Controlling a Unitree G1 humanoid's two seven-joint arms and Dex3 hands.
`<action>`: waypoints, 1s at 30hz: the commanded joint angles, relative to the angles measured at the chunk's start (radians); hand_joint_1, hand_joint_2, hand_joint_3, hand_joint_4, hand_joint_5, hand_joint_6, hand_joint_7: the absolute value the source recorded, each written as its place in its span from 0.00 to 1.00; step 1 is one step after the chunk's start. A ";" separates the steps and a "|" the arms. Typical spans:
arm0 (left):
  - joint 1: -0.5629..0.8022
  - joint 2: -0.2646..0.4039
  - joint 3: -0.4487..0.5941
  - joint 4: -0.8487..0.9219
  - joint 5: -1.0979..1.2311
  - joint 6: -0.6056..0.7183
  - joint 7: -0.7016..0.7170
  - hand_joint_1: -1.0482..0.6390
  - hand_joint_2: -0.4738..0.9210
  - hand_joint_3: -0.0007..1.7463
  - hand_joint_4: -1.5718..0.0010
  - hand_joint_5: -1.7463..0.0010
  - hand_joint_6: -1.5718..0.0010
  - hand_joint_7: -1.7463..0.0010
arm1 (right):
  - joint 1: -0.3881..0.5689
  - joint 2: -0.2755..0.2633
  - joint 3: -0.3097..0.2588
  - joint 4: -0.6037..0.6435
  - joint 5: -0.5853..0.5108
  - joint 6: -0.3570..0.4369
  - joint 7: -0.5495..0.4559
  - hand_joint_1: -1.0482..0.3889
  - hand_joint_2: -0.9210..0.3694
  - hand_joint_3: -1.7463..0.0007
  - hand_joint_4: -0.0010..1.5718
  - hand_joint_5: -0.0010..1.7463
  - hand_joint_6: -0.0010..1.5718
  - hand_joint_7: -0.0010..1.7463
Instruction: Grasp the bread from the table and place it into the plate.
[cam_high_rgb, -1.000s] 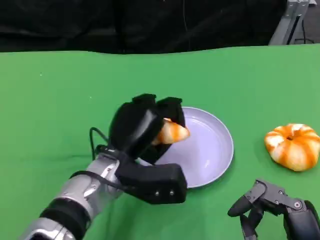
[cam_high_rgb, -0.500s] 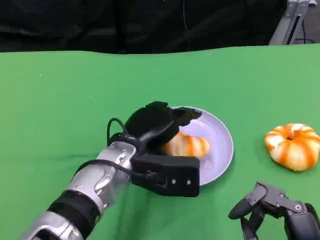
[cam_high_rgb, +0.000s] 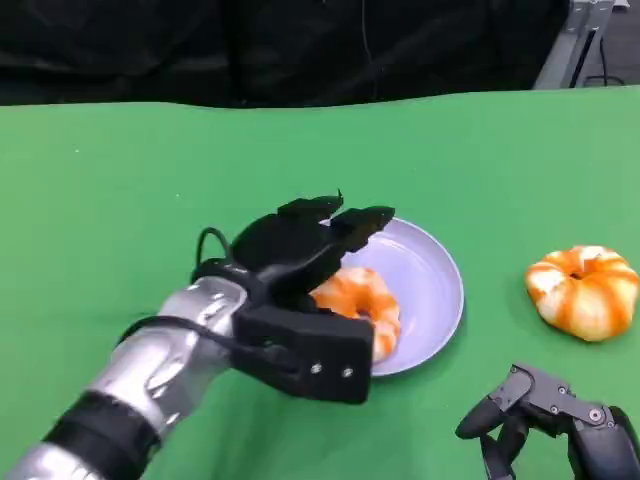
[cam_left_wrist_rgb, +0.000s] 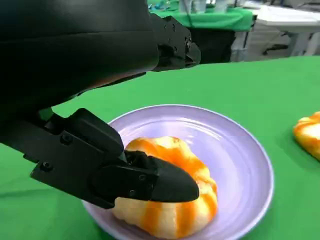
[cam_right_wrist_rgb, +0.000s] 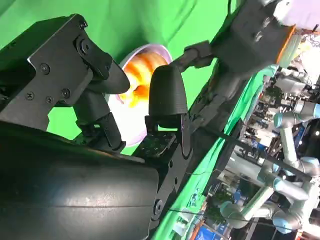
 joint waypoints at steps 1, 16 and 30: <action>0.077 0.054 0.069 -0.110 -0.085 -0.015 -0.047 0.25 1.00 0.15 0.85 0.91 0.84 0.94 | 0.002 -0.005 -0.002 -0.011 0.010 0.000 -0.003 0.77 0.45 0.24 0.51 0.98 0.51 0.71; 0.508 0.069 0.369 -0.547 -0.615 0.068 -0.235 0.55 0.99 0.15 0.56 0.36 0.40 0.75 | -0.011 -0.009 -0.008 -0.001 0.004 -0.001 -0.005 0.77 0.46 0.24 0.52 0.96 0.51 0.71; 0.804 -0.090 0.451 -0.602 -0.802 -0.027 -0.202 0.63 0.69 0.75 0.49 0.03 0.51 0.17 | -0.011 -0.025 -0.019 0.007 0.032 -0.006 0.014 0.78 0.44 0.26 0.51 0.95 0.51 0.72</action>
